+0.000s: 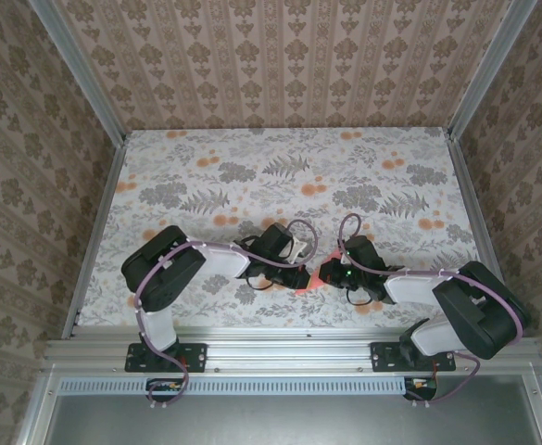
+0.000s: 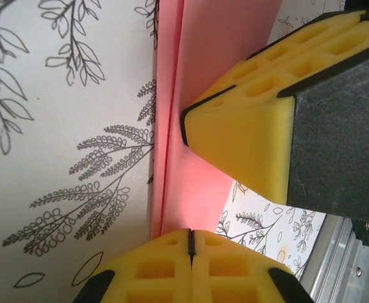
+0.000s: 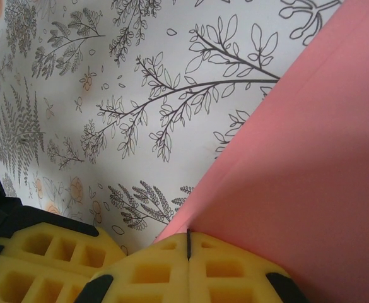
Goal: Fold a paper plane with a square sheet of paper (pick it up from the middle)
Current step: Fold the wing for the fifth time at the center of the table.
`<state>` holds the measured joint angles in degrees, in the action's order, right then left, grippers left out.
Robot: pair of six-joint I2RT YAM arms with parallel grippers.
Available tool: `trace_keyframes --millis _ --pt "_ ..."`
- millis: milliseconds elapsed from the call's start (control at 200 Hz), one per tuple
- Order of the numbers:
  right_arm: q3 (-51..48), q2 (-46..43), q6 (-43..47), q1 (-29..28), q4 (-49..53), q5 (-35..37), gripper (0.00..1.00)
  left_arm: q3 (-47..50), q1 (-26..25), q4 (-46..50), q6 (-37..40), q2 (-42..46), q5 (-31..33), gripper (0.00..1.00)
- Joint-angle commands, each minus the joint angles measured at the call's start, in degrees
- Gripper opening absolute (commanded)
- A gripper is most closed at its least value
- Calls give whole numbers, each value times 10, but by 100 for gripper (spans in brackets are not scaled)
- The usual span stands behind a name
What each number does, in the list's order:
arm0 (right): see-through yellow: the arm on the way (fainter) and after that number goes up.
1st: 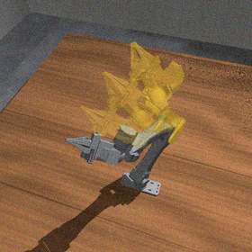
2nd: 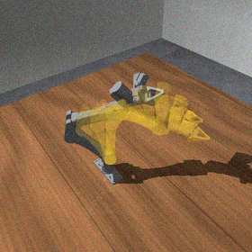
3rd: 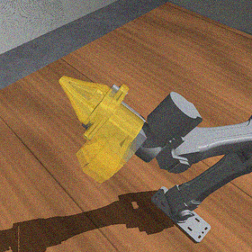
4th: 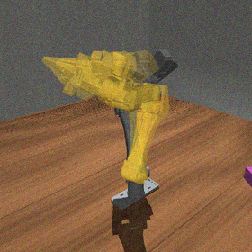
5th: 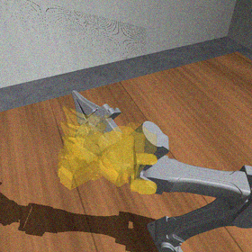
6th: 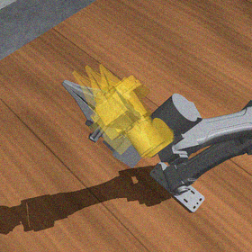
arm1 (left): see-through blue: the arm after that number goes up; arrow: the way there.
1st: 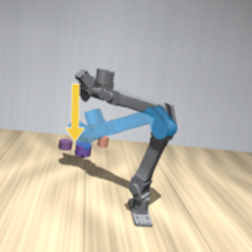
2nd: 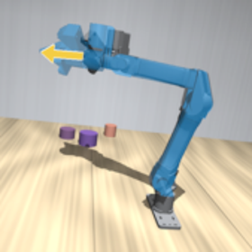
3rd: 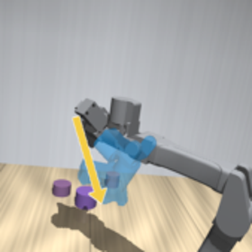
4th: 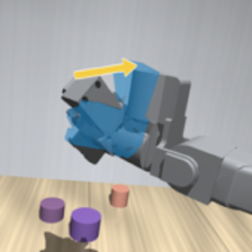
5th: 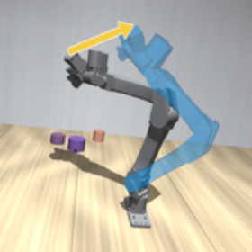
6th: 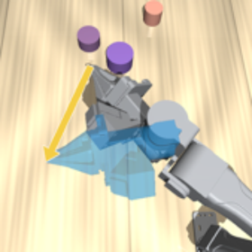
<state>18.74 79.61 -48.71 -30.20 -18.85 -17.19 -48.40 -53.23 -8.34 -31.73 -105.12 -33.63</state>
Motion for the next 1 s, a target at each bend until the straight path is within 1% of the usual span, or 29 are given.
trace_keyframes --millis 0,130,265,280,360,515,640,725,900,995 --pt "-4 7 12 0 71 -4 1 7 -7 13 20 -18 9 0" --pt "-6 6 15 3 70 3 2 17 -11 47 46 -21 40 0" --pt "-11 5 18 15 69 10 3 24 -19 92 72 -30 86 0" --pt "-12 -12 18 17 71 12 3 25 -21 96 74 -31 90 0" --pt "-14 -32 22 33 87 25 6 33 -26 114 84 -32 112 0" --pt "-1 -47 47 83 125 16 7 53 -33 114 86 -30 116 0" --pt "10 -51 63 120 134 11 7 65 -36 108 86 -26 116 0" --pt "15 -54 70 144 135 -10 7 70 -36 100 83 -22 115 0" --pt "44 -104 82 144 175 -68 8 62 -37 99 81 -21 109 0" --pt "61 -145 89 141 215 -72 8 57 -37 96 79 -23 105 0"
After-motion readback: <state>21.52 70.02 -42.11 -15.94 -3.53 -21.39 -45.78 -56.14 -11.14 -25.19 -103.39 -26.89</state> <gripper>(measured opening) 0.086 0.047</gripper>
